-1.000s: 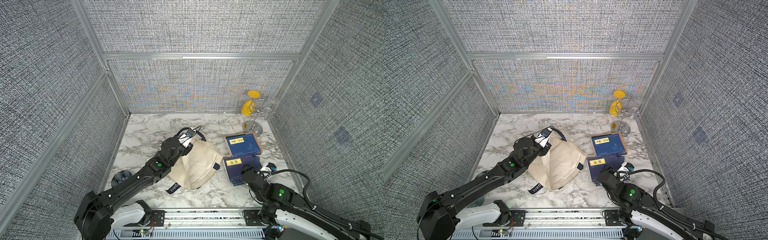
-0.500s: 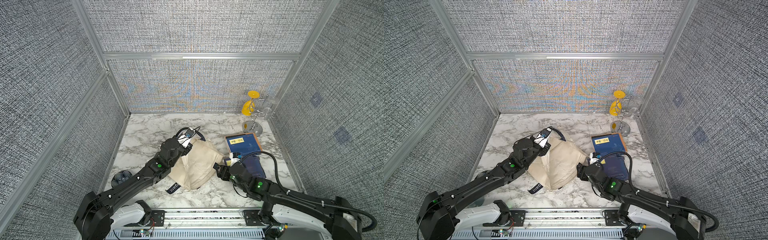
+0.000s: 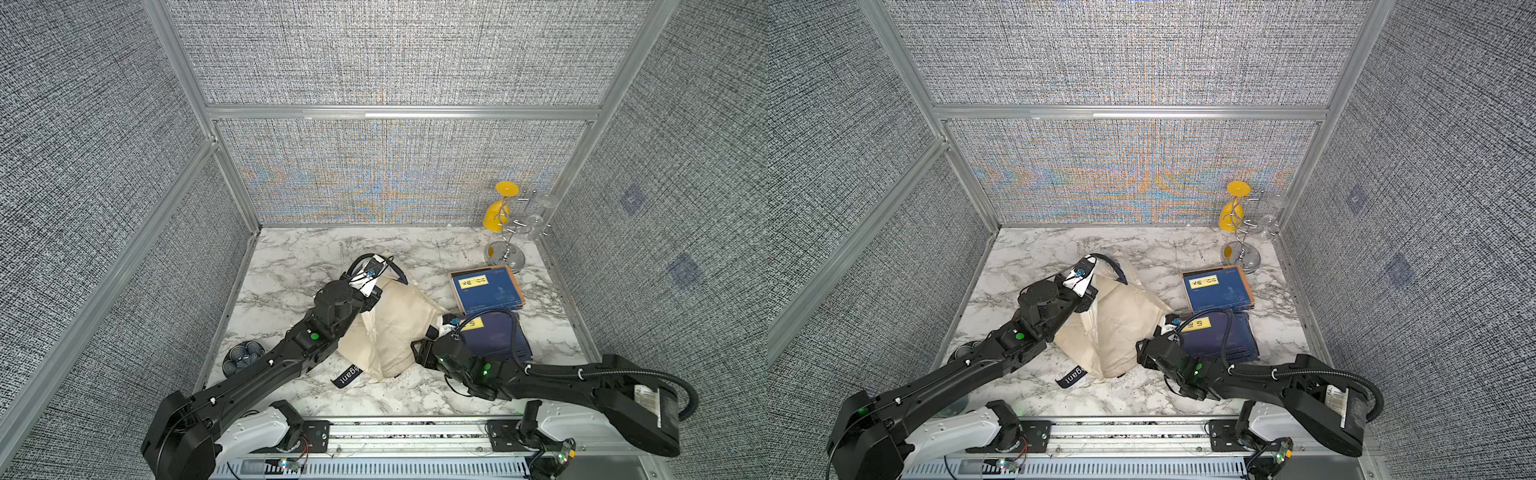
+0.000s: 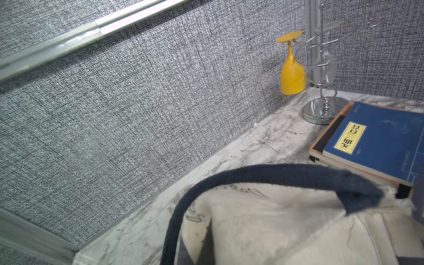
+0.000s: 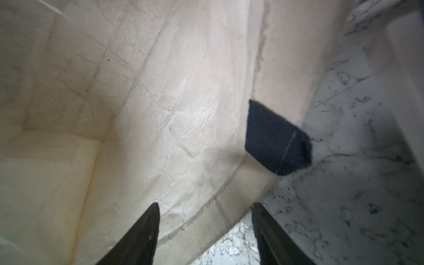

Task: Take out the books from the canvas bag
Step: Adjust the canvas bag at the center of the board.

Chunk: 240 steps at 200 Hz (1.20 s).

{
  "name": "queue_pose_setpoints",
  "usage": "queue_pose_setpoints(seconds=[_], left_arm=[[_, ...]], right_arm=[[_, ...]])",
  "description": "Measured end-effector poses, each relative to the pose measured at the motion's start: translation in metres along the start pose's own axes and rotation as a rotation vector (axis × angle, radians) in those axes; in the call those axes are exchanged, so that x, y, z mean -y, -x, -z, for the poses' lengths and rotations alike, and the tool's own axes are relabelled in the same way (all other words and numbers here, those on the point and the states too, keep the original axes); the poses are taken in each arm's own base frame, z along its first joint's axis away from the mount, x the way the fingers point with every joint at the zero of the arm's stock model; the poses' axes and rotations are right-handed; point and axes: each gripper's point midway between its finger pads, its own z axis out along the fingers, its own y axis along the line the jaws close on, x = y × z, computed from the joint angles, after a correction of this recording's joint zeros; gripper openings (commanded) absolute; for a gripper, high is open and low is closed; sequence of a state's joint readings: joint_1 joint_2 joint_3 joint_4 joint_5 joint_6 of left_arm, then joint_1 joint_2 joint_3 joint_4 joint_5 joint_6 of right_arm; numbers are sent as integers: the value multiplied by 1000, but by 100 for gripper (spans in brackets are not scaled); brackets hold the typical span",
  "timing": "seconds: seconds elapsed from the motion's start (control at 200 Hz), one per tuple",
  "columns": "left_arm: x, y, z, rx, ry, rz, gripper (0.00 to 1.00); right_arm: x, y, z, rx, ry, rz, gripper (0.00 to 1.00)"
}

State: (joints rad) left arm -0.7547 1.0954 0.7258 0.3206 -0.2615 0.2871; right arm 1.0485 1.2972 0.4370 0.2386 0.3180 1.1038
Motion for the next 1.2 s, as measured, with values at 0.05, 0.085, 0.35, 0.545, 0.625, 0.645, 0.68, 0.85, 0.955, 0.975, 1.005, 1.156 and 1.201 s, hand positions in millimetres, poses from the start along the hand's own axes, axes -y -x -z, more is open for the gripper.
queue_pose_setpoints(seconds=[0.05, 0.085, 0.35, 0.545, 0.625, 0.645, 0.68, 0.85, 0.955, 0.975, 1.005, 1.156, 1.201], left_arm=[[0, 1, 1, 3, 1, 1, 0], [-1, 2, 1, 6, 2, 2, 0], [-4, 7, 7, 39, 12, 15, 0], [-2, 7, 7, 50, 4, 28, 0], [-1, 7, 9, 56, -6, 29, 0], [0, 7, 9, 57, -8, 30, 0], [-1, 8, 10, 62, -7, 33, 0], [0, 15, 13, 99, -17, 40, 0], [1, 16, 16, 115, -22, 42, 0], [1, 17, 16, 119, -24, 43, 0], [1, 17, 17, 124, -26, 44, 0], [2, 21, 18, 146, -35, 47, 0], [2, 22, 18, 151, -34, 48, 0]], right_arm=[[3, -2, -2, -3, -10, -11, 66], [5, -4, -5, -6, -18, -16, 66], [10, -17, -20, -16, -39, -39, 66], [-1, -13, -36, 34, 13, -40, 61], [-5, -12, -41, 51, 36, -42, 57], [-5, -12, -42, 55, 40, -41, 56], [-6, -11, -43, 63, 47, -37, 53], [-8, -8, -48, 105, 77, -10, 39], [-10, -8, -51, 126, 110, 1, 33], [-10, -9, -52, 129, 114, 6, 32], [-8, -10, -54, 133, 120, 11, 30], [-10, -11, -59, 163, 169, 18, 26], [-13, -9, -59, 173, 185, 16, 26]])
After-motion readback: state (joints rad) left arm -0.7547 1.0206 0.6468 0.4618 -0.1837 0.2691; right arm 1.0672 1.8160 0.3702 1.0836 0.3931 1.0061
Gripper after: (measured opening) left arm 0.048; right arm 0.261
